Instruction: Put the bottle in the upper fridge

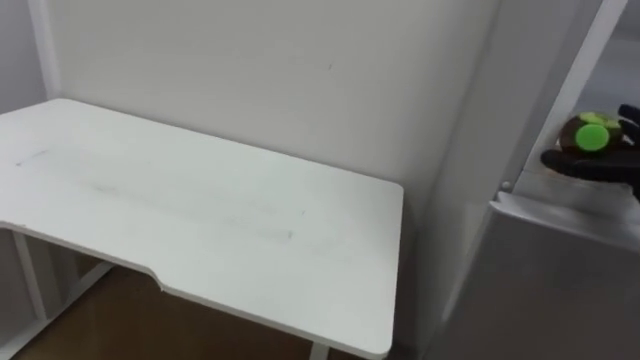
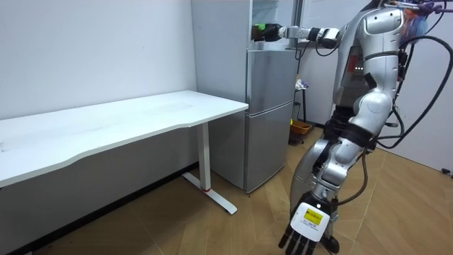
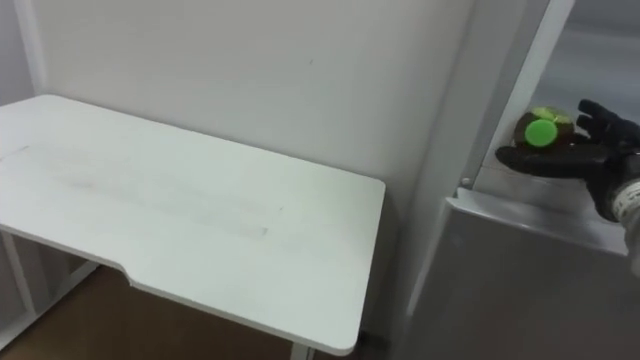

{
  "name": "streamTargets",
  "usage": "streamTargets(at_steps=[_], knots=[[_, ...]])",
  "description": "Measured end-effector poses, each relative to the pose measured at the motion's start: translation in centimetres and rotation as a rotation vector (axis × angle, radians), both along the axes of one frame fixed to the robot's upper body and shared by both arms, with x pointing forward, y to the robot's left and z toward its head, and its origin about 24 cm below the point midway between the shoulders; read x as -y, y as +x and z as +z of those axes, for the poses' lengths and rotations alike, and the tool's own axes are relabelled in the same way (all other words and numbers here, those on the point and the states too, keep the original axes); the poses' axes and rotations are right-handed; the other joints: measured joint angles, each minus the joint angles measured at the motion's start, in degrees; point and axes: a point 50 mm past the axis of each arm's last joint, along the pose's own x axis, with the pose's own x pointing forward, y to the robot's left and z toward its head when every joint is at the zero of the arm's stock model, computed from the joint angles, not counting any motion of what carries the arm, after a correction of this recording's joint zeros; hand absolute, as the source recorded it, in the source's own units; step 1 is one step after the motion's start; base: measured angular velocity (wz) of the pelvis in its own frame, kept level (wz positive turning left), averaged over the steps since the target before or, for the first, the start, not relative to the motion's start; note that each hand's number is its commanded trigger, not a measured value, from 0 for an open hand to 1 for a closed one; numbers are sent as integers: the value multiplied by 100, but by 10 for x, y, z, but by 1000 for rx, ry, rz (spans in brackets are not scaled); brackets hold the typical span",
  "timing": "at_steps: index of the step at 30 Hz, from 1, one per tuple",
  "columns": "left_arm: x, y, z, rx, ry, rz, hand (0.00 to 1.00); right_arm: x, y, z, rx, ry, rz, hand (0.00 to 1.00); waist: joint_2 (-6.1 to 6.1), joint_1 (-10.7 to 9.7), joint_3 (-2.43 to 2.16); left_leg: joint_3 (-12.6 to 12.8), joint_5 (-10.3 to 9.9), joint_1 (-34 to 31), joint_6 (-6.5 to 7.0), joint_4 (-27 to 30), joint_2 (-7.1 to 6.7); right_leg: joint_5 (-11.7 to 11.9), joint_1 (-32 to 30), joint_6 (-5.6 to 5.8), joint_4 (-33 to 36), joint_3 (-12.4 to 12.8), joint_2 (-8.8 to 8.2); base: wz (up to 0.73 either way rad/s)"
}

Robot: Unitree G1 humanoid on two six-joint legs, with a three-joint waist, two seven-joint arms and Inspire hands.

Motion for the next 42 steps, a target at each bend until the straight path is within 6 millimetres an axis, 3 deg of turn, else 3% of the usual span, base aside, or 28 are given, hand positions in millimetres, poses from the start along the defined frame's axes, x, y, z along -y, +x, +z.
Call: streamTargets(at_steps=[4, 8, 11, 24, 25, 26, 27, 34, 42], knots=[[0, -4, 0, -4, -4, 14, 0, -9, 1, 8, 19, -41, 34, 0, -22, -56, -16, 53, 1, 50, 5, -18, -7, -1, -1, 0, -18, 72, -5, -8], [0, -9, -1, -12, -3, 19, 0, -16, 1, 13, 41, -51, 54, 0, -97, -143, -75, 75, 1, 104, 4, -59, -6, 0, 25, -1, -69, 92, 5, -2], [0, -9, 0, -12, 4, 21, 0, -21, 0, 15, 57, -60, 75, 0, -113, -181, -87, 79, 1, 125, 4, -90, -7, 3, 55, 0, -72, 104, 6, 0], [-1, -11, 0, -16, 19, 25, 0, -31, -3, 20, 86, -79, 126, 0, 13, -226, -13, 105, 0, 193, 0, -177, -5, 3, 101, 0, -90, 131, 10, 0], [-1, -11, 0, -17, 19, 25, 0, -31, -3, 20, 86, -79, 127, 10, 12, -226, -16, 106, 0, 195, 0, -179, -5, 3, 101, 0, -90, 132, 10, 0], [-1, -11, 0, -17, 19, 25, 0, -31, -3, 20, 86, -81, 129, 64, 24, -226, -13, 107, 0, 198, 0, -183, -5, 3, 101, 0, -90, 134, 11, 0], [-1, -11, 0, -19, 19, 26, 0, -31, -3, 20, 86, -82, 131, 100, 29, -225, -16, 109, 1, 202, 0, -186, -5, 3, 102, 0, -90, 135, 11, 0], [-1, -17, -2, -41, 15, 37, 0, -28, -4, 21, 86, -97, 113, 100, 64, -231, -39, 113, 4, 226, -2, -201, -5, 4, 117, 0, -90, 135, 9, 0], [1, -17, -3, -52, -1, 17, 0, -26, -6, 24, 95, -155, 92, 100, 62, -211, -34, 124, 8, 297, -10, -234, -5, 4, 176, 0, -110, 136, 9, 0]])
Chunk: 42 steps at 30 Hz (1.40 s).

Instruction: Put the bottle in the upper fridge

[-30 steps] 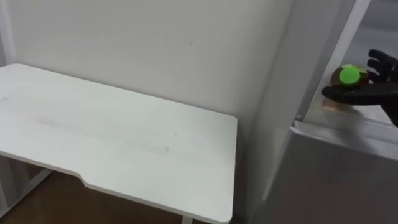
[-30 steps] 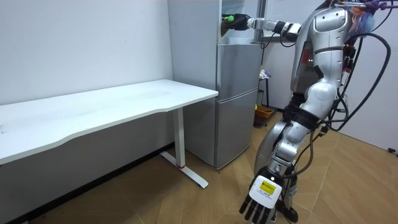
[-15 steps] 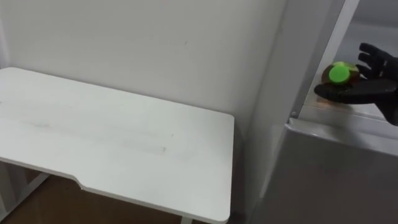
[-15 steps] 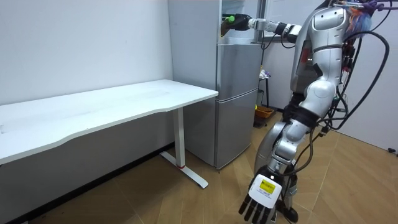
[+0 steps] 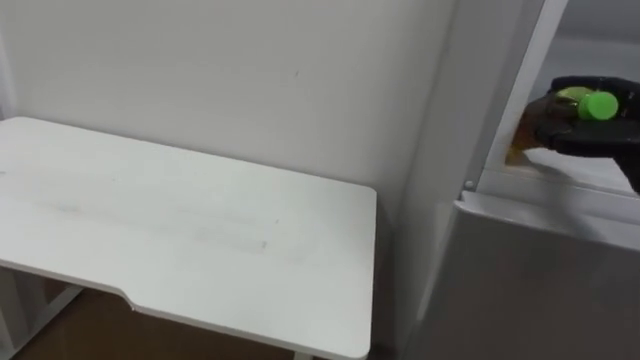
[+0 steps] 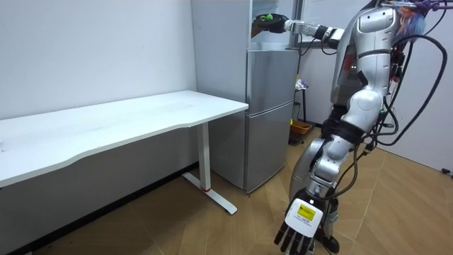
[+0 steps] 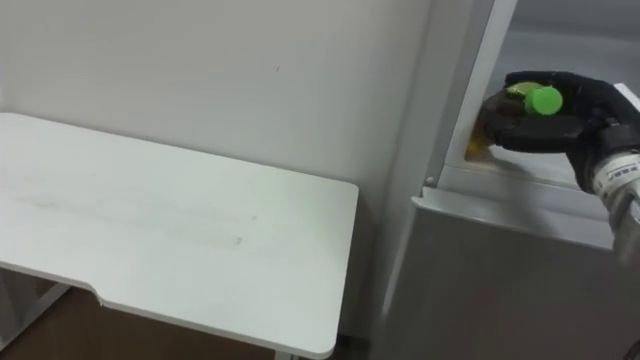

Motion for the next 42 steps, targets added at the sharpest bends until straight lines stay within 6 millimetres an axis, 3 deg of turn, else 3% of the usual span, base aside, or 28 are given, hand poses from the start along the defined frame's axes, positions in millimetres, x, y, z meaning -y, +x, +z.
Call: streamTargets(at_steps=[10, 12, 22, 30, 37, 38, 39, 40, 42], knots=[[-2, 2, 2, 0, -15, -16, 0, 6, -3, 0, 7, -62, -56, 100, -89, 14, 15, 31, -2, -15, -1, 35, 6, 0, -67, 0, -3, 23, 0, 0], [-4, 5, 3, 4, -10, -19, 0, 7, -3, -3, 3, -68, -67, 100, -127, 17, -4, 31, -15, -72, -4, 70, 17, 1, -83, -2, 1, 21, 7, 0], [-10, 19, 7, 29, 22, -47, 0, 4, -4, -6, 38, -169, -142, 100, -94, 110, 32, 21, -112, -302, -7, 313, 119, 51, -189, -36, 15, 21, 87, 0], [1, 39, 3, 31, 26, -134, 0, 8, 2, -33, 67, -150, -330, 100, -36, 384, 71, 19, -112, -431, 9, 365, 125, 106, -270, -31, 17, 51, 97, -1], [2, 53, 5, 53, 27, -155, 0, 23, 5, -38, 91, -132, -485, 100, 35, 601, 119, -123, -113, -618, 25, 480, 110, 111, -372, -32, 47, -89, 91, 10], [2, 55, 5, 57, 31, -154, 0, 27, 5, -37, 90, -125, -516, 76, 44, 654, 126, -141, -114, -624, 26, 497, 108, 110, -363, -32, 43, -101, 93, 9], [1, 55, 6, 59, 41, -152, 0, 31, 5, -37, 83, -116, -545, 14, 47, 683, 128, -169, -114, -643, 26, 525, 107, 110, -356, -32, 28, -127, 98, 9], [0, 55, 6, 58, 48, -150, 0, 33, 5, -38, 80, -112, -557, 4, 47, 692, 128, -181, -115, -653, 27, 537, 106, 110, -360, -32, 21, -139, 100, 8], [-1, 54, 6, 53, 58, -144, 0, 38, 6, -38, 69, -84, -589, 0, 42, 732, 126, -197, -114, -695, 27, 558, 105, 110, -361, -32, 11, -143, 102, 4]])
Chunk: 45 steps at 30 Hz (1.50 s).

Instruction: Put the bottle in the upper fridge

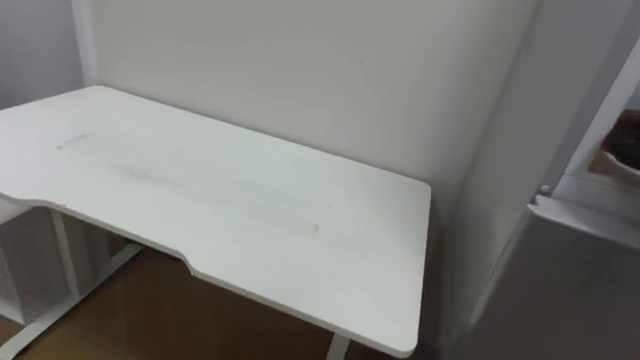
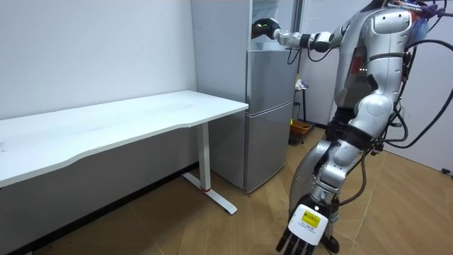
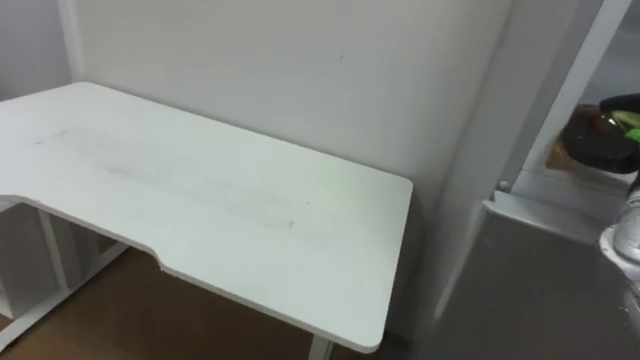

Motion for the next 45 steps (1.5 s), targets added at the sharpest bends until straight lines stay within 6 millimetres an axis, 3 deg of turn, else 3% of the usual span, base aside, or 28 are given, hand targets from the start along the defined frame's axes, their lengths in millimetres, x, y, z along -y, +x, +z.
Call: streamTargets(at_steps=[8, 13, 22, 30, 38, 45], knots=[[-1, 2, 1, -1, 4, 6, 0, 11, 0, -17, -118, 44, -40, 0, -20, 124, -10, -25, -4, -60, 6, 57, 3, -10, -83, 4, -23, 8, 11, 0], [-3, 1, 2, -1, 4, 18, 0, 12, 2, -13, -124, 83, -29, 0, -52, 96, -40, 1, -3, -93, 7, 46, 4, -8, -143, 4, -11, 46, 6, -2], [-5, -10, 1, -13, 4, 44, 0, 2, 9, -11, -155, 111, 146, 0, -66, -314, -97, 4, 7, 117, 11, -116, -46, -4, 107, 22, -104, -20, -16, 1], [-1, -12, -2, 8, -23, 79, 0, -27, 13, 2, -125, 55, 350, 0, 140, -654, -134, 151, 53, 464, 24, -422, -131, -35, 255, 73, -109, 63, -115, -6], [3, -20, -5, 27, -63, 106, 0, -46, 5, 4, -84, 32, 475, 0, 183, -790, -126, 417, 90, 867, 0, -716, -121, -44, 389, 86, -121, 247, -128, -15], [10, -23, -8, 60, -92, 128, 0, -53, -21, 41, 151, 2, 518, 0, 379, -949, -110, 450, 90, 1074, -6, -834, -129, -51, 485, 98, -146, 273, -127, -3]])
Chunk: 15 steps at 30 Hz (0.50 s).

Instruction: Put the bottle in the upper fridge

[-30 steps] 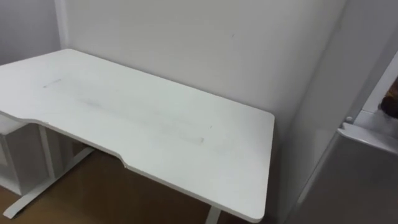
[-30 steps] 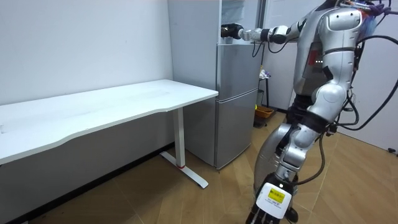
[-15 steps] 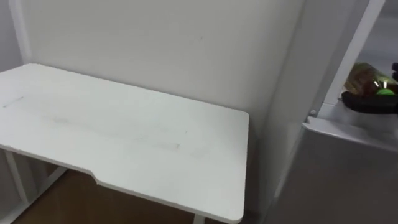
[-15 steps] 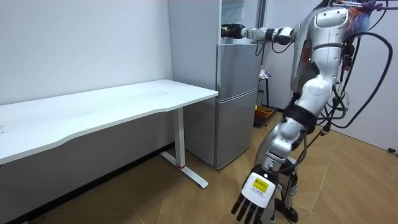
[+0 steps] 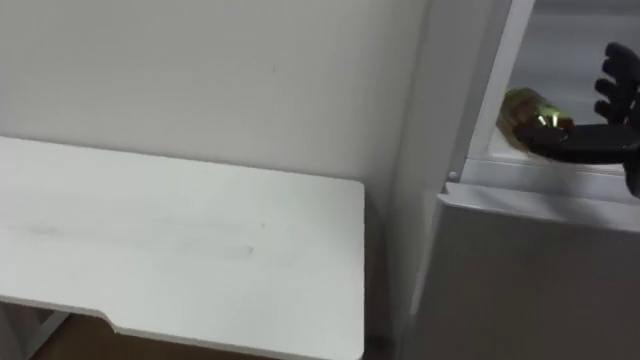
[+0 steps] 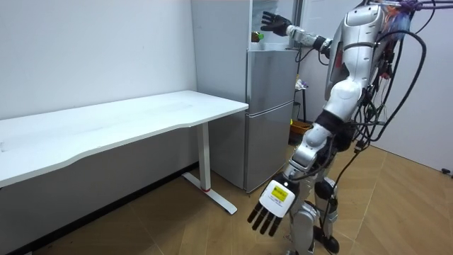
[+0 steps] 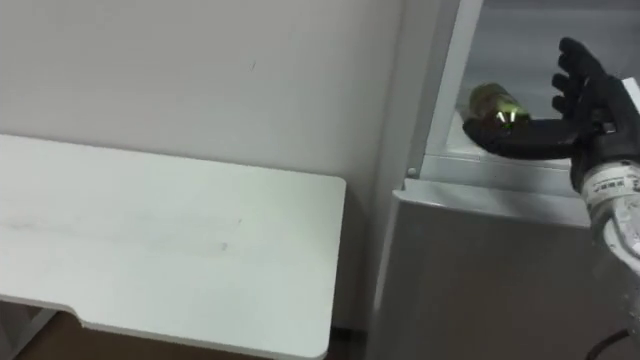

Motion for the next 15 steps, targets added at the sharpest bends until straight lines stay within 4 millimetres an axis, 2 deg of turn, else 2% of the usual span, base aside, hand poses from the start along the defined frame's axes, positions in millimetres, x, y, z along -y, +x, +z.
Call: streamTargets(at_steps=[4, 7, 12, 15], knots=[[0, -2, 1, 5, 2, -8, 0, -6, -12, 10, 75, -10, 8, 0, 80, -112, -1, 40, 8, -4, -11, -13, -5, -12, 35, 14, -64, 29, 4, -6], [1, 1, 2, 20, 0, -11, 0, 1, -25, 1, 73, -5, -23, 0, 83, -141, 0, 84, 8, 47, -10, -24, -6, -12, 61, 14, -69, 67, -2, -6], [6, 2, 0, 38, -14, -13, 0, 1, -44, -19, 43, -22, -14, 0, 97, -217, 29, 164, 8, 125, -10, -83, -3, -15, 51, 17, -81, 118, -4, -6], [14, 2, -4, 48, -44, -19, 0, 3, -52, -19, 56, -17, -21, 0, 125, -218, 39, 262, 6, 110, -9, -105, 2, -17, 19, 17, -95, 224, 2, -16]])
